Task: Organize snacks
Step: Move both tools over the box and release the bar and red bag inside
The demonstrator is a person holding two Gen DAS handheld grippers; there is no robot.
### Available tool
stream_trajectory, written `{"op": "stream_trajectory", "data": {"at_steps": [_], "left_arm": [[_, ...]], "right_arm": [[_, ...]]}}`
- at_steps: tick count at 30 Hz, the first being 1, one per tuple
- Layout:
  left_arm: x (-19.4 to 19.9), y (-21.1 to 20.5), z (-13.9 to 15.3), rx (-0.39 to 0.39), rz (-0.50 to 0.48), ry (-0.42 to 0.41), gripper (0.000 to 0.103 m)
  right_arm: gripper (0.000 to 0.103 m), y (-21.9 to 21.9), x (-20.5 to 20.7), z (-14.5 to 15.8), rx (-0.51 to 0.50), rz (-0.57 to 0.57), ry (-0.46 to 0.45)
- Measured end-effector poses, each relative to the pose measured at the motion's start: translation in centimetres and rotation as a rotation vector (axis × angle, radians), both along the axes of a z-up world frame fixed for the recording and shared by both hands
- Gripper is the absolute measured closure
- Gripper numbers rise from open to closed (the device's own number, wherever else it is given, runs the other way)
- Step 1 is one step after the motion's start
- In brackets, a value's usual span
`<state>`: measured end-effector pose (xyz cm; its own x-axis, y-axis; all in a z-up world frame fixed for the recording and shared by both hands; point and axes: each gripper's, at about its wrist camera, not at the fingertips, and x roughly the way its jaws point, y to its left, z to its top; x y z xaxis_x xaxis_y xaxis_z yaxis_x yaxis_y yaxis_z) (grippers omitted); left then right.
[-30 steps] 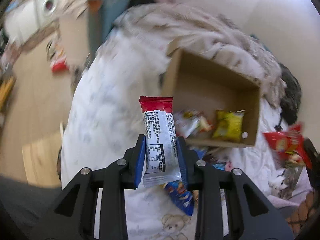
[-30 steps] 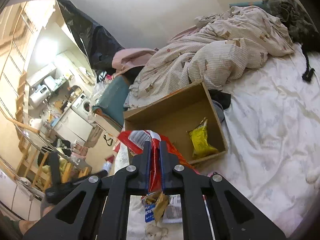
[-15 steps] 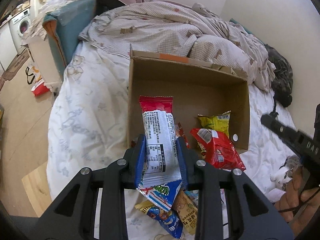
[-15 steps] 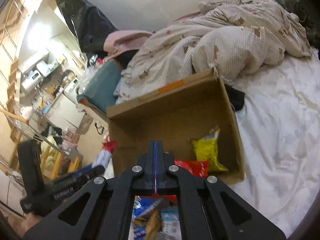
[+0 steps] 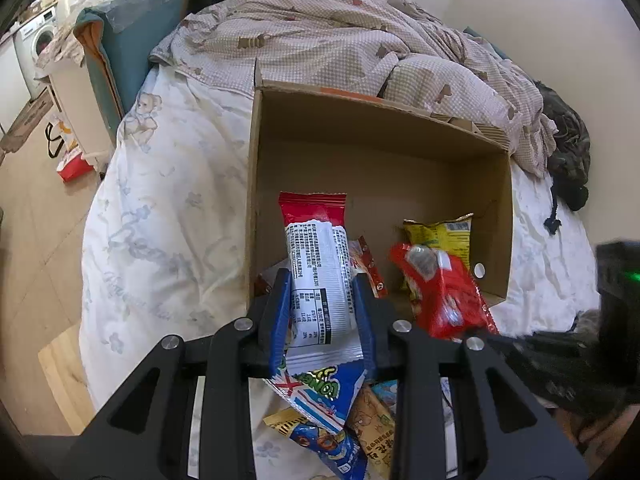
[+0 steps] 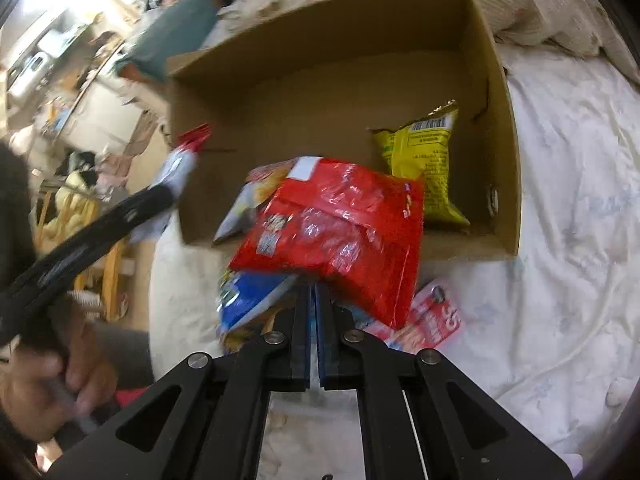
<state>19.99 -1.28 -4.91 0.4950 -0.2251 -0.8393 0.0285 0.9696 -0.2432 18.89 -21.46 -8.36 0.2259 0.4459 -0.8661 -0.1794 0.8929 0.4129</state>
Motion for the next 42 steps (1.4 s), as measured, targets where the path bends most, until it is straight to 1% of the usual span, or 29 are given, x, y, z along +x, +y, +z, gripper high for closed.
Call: {"op": "stream_trajectory", "data": {"at_steps": [2, 4, 6, 8, 10, 13, 16, 17, 19, 20, 21, 25, 27, 28, 29, 30, 31, 32, 33, 38, 42], "left_arm": [[0.1, -0.3, -0.3, -0.006, -0.008, 0.012, 0.076], [0.1, -0.5, -0.3, -0.003, -0.016, 0.012, 0.076], [0.1, -0.8, -0.2, 0.003, -0.029, -0.002, 0.076], [-0.1, -1.0, 0.1, 0.016, -0.042, -0.024, 0.076], [-0.1, -1.0, 0.1, 0.018, -0.044, -0.028, 0.076], [0.0, -1.0, 0.1, -0.004, -0.042, -0.009, 0.076], [0.5, -1.3, 0.0, 0.001, -0.046, 0.006, 0.076], [0.9, -1.3, 0.0, 0.002, -0.04, 0.013, 0.076], [1.9, -1.6, 0.0, -0.016, -0.027, 0.036, 0.076], [2.3, -1.7, -0.1, -0.029, -0.018, 0.046, 0.076], [2.9, -2.0, -0.1, -0.034, -0.01, 0.054, 0.076], [4.5, -3.4, -0.7, -0.013, -0.01, 0.088, 0.076], [5.2, -3.9, -1.2, -0.013, -0.014, 0.106, 0.076], [5.5, -4.0, -1.4, 0.0, -0.008, 0.117, 0.074], [5.7, -4.2, -1.5, 0.028, -0.001, 0.117, 0.069], [5.7, -4.4, -1.5, 0.051, 0.001, 0.114, 0.051], [5.7, -4.5, -1.5, 0.073, 0.004, 0.111, 0.026], [5.6, -4.5, -1.4, 0.081, 0.007, 0.105, 0.018], [5.3, -4.5, -1.3, 0.086, 0.009, 0.094, 0.015], [4.5, -4.2, -1.1, 0.103, -0.003, 0.094, 0.015], [3.6, -3.5, 0.0, 0.095, 0.009, 0.08, 0.015]], "right_arm": [[0.098, -0.2, 1.4, -0.3, 0.004, -0.038, -0.024], [0.098, -0.2, 2.5, -0.7, 0.047, -0.054, -0.029], [0.098, -0.5, 2.9, -1.1, 0.137, -0.062, -0.006], [0.098, -0.7, 2.8, -0.8, 0.241, -0.058, 0.007], [0.098, -0.7, 2.4, 0.1, 0.293, -0.046, -0.012], [0.098, -1.8, 1.8, 1.4, 0.308, -0.093, -0.066], [0.096, -3.8, 1.2, 2.2, 0.281, -0.164, -0.094], [0.088, -4.2, 1.0, 2.4, 0.277, -0.18, -0.1], [0.054, -4.7, 0.7, 2.9, 0.274, -0.211, -0.102], [0.025, -5.1, 0.5, 3.1, 0.272, -0.237, -0.111], [0.018, -5.4, 0.4, 3.4, 0.266, -0.264, -0.136], [0.018, -6.2, 0.2, 3.6, 0.212, -0.284, -0.161], [0.018, -7.0, 0.1, 3.7, 0.23, -0.305, -0.161], [0.018, -7.5, 0.0, 3.9, 0.245, -0.32, -0.164], [0.018, -8.2, -0.4, 4.1, 0.256, -0.334, -0.169], [0.018, -8.5, -0.5, 4.2, 0.258, -0.341, -0.172], [0.018, -8.5, -0.6, 4.2, 0.253, -0.336, -0.173], [0.018, -8.5, -0.6, 4.2, 0.247, -0.327, -0.175], [0.018, -8.3, -0.7, 4.3, 0.243, -0.325, -0.177], [0.018, -7.8, -0.9, 4.5, 0.245, -0.305, -0.176], [0.018, -7.4, -1.2, 4.8, 0.222, -0.291, -0.192]]}}
